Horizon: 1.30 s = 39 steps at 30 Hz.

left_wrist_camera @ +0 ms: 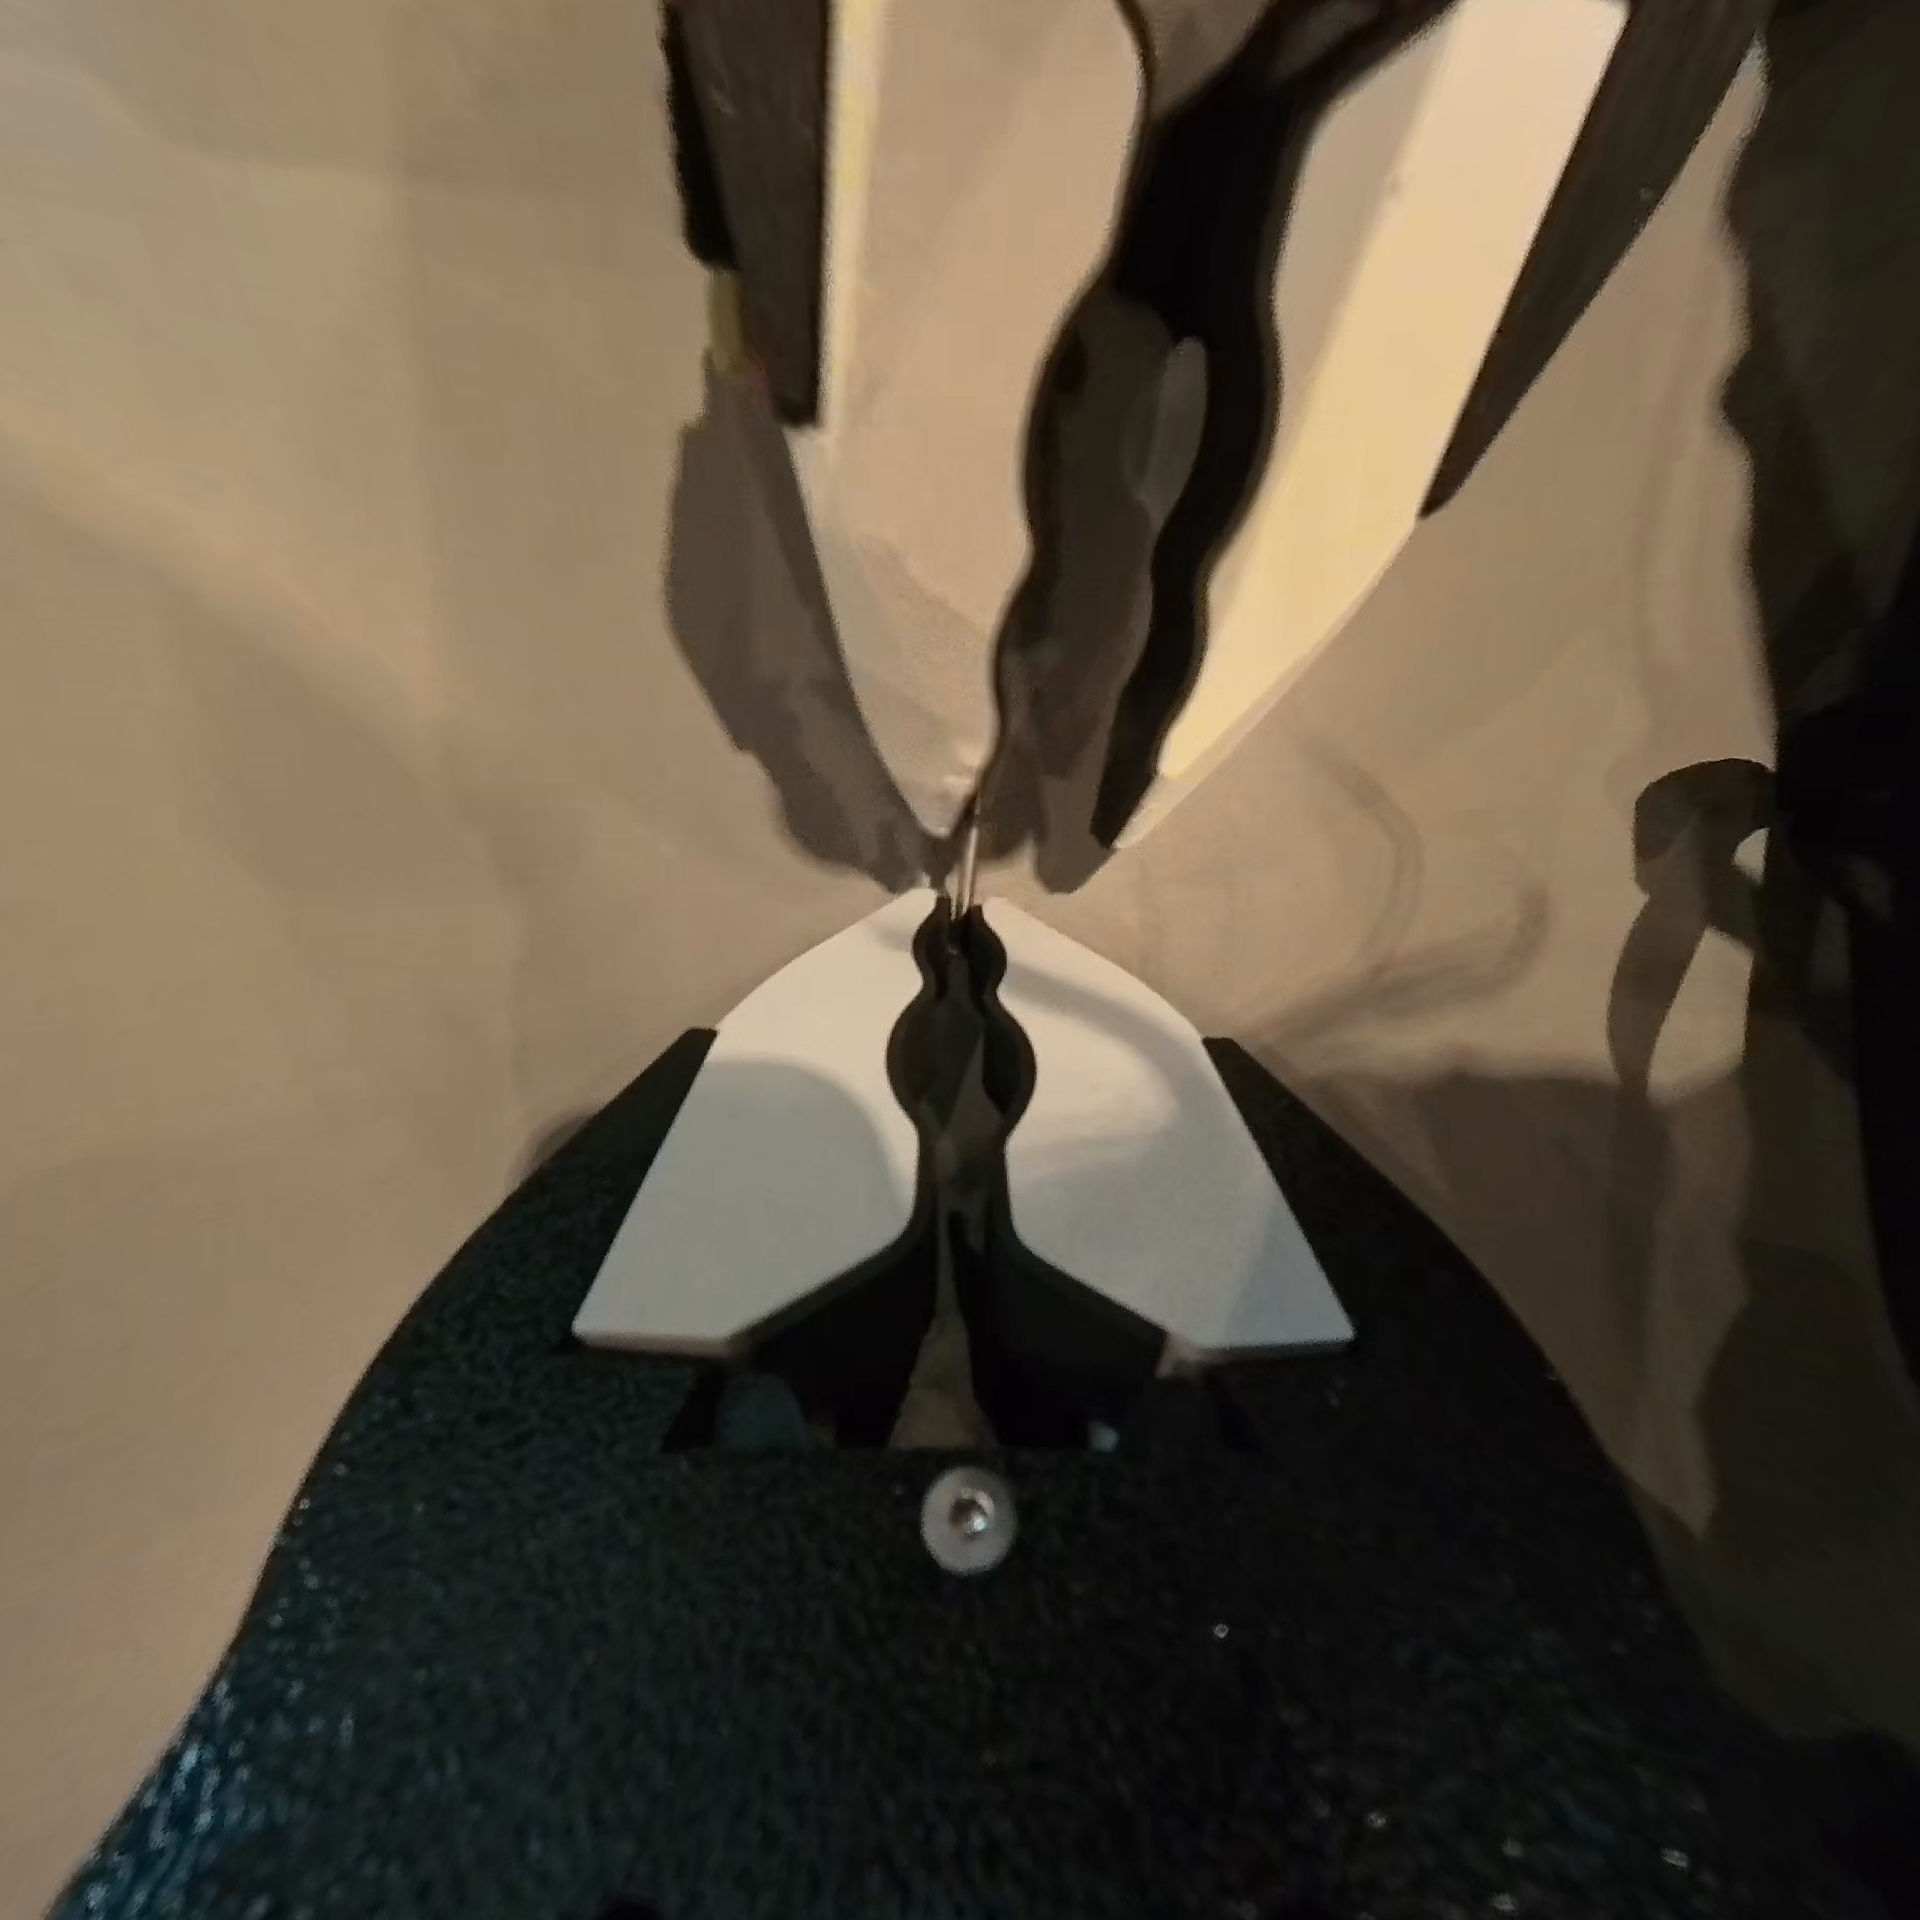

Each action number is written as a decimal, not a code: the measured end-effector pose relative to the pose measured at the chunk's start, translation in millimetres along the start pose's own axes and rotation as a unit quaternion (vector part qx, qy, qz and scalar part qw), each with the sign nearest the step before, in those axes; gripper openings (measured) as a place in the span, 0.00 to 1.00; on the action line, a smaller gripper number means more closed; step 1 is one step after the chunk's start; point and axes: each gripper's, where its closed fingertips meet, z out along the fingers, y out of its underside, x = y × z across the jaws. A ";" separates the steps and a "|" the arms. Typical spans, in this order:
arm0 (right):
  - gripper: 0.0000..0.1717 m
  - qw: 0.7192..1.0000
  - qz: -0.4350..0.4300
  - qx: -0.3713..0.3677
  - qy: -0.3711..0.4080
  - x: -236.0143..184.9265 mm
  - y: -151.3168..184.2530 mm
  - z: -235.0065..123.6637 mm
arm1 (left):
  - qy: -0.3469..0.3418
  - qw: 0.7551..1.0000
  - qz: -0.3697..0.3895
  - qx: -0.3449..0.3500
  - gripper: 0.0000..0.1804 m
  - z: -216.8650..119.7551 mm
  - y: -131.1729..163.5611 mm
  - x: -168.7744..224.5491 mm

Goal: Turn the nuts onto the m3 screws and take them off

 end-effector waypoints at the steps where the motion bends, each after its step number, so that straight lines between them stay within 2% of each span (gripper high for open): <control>1: 0.15 1.000 -0.008 -0.001 0.001 -1.1 0.3 0.0 | -0.001 1.000 0.001 0.000 0.01 0.0 0.0 0.0; 3: 0.16 1.000 -0.007 0.007 -0.008 -3.0 -1.1 -1.7 | -0.002 1.000 0.001 -0.001 0.01 0.1 0.0 0.0; 6: 0.10 0.999 0.002 0.030 -0.017 -3.1 -6.1 -6.3 | -0.002 1.000 -0.002 -0.002 0.01 0.1 -0.1 0.0; 9: 0.14 1.000 0.004 0.024 0.015 4.3 -4.7 -5.3 | -0.001 1.000 -0.005 0.000 0.01 0.1 -0.2 0.1; 13: 0.17 1.000 -0.024 0.005 0.002 -3.7 -0.6 -1.5 | -0.002 1.000 -0.005 0.000 0.01 0.0 -0.1 0.1; 14: 0.08 0.999 -0.028 0.021 -0.014 -8.3 -3.9 -4.5 | -0.003 1.000 -0.004 -0.001 0.01 0.1 -0.1 0.0; 15: 0.05 0.999 -0.031 0.037 -0.021 -10.6 -7.3 -7.7 | -0.003 1.000 -0.006 -0.001 0.01 0.1 -0.3 0.1; 19: 0.15 0.999 -0.010 0.034 0.010 0.3 -6.5 -7.0 | 0.000 1.000 -0.009 0.001 0.01 0.0 -0.2 0.1; 23: 0.19 0.999 -0.033 0.002 0.008 -4.2 0.2 -1.0 | 0.001 1.000 -0.011 0.002 0.01 -0.1 -0.2 0.1; 24: 0.17 0.999 -0.039 0.010 0.001 -7.1 -1.5 -2.2 | 0.000 1.000 -0.010 0.002 0.01 -0.1 -0.2 0.0; 25: 0.05 0.998 -0.048 0.025 -0.025 -14.5 -4.4 -5.2 | 0.000 1.000 -0.012 0.003 0.01 -0.1 -0.5 0.0; 27: 0.09 0.998 -0.038 0.039 -0.007 -9.0 -7.6 -7.9 | 0.002 1.000 -0.014 0.004 0.01 -0.1 -0.4 0.1; 30: 0.18 0.999 -0.024 0.019 0.019 -0.1 -3.2 -4.0 | 0.003 1.000 -0.014 0.005 0.01 -0.2 -0.4 0.0; 33: 0.19 0.999 -0.044 0.001 0.014 -4.6 0.7 -0.6 | 0.001 1.000 -0.012 0.003 0.01 -0.2 -0.3 0.1; 35: 0.07 0.998 -0.059 0.024 -0.019 -15.0 -3.9 -4.8 | 0.001 1.000 -0.013 0.003 0.01 -0.3 -0.4 0.0; 39: 0.19 0.999 -0.037 0.032 0.010 -4.7 -6.1 -6.2 | 0.008 1.000 -0.019 0.010 0.01 -0.5 -0.6 0.0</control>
